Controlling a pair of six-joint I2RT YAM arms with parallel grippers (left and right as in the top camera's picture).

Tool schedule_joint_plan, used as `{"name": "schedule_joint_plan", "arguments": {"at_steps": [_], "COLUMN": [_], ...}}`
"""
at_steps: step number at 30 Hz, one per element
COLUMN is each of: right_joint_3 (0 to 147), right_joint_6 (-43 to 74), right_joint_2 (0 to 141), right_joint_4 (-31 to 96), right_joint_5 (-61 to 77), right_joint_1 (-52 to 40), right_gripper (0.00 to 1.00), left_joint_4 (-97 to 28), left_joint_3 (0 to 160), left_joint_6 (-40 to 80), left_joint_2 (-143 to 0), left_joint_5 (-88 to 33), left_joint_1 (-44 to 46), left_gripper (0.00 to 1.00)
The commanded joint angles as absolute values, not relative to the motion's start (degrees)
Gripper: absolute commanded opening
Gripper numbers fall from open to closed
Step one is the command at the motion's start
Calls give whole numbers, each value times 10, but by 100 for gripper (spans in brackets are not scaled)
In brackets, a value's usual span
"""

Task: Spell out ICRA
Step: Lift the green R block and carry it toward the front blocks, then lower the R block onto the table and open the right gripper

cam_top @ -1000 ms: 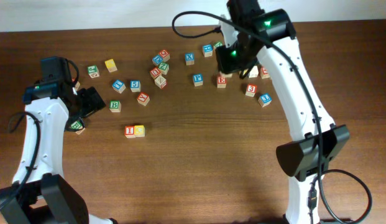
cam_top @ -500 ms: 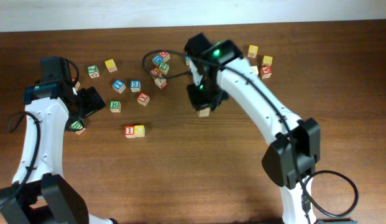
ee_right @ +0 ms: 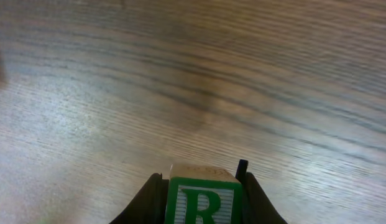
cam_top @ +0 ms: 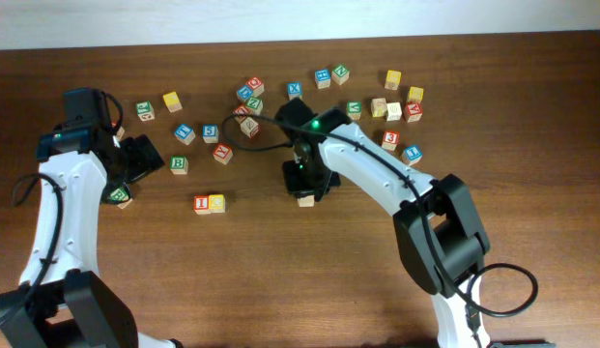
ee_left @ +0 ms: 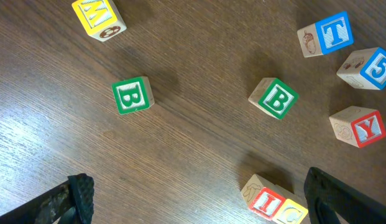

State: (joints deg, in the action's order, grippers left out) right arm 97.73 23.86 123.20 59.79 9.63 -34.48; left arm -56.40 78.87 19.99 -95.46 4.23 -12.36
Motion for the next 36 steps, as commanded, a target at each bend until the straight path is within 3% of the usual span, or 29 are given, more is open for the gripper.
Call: {"name": "schedule_joint_plan", "arguments": {"at_steps": [1, 16, 36], "right_joint_3": [968, 967, 966], "right_joint_6": [246, 323, 323], "right_joint_2": [1235, 1235, 1250], "right_joint_4": [580, 559, 505], "right_joint_5": [95, -23, -22], "right_joint_1": [-361, -401, -402], "right_gripper": [21, 26, 26], "left_joint_4": [-564, -564, -564], "left_joint_3": [790, 790, 790], "left_joint_6": [203, 203, 203], "left_joint_2": [-953, -953, -953], "left_joint_5": [38, 38, 38], "left_joint_1": [-125, -125, -125], "left_gripper": [99, 99, 99]}}
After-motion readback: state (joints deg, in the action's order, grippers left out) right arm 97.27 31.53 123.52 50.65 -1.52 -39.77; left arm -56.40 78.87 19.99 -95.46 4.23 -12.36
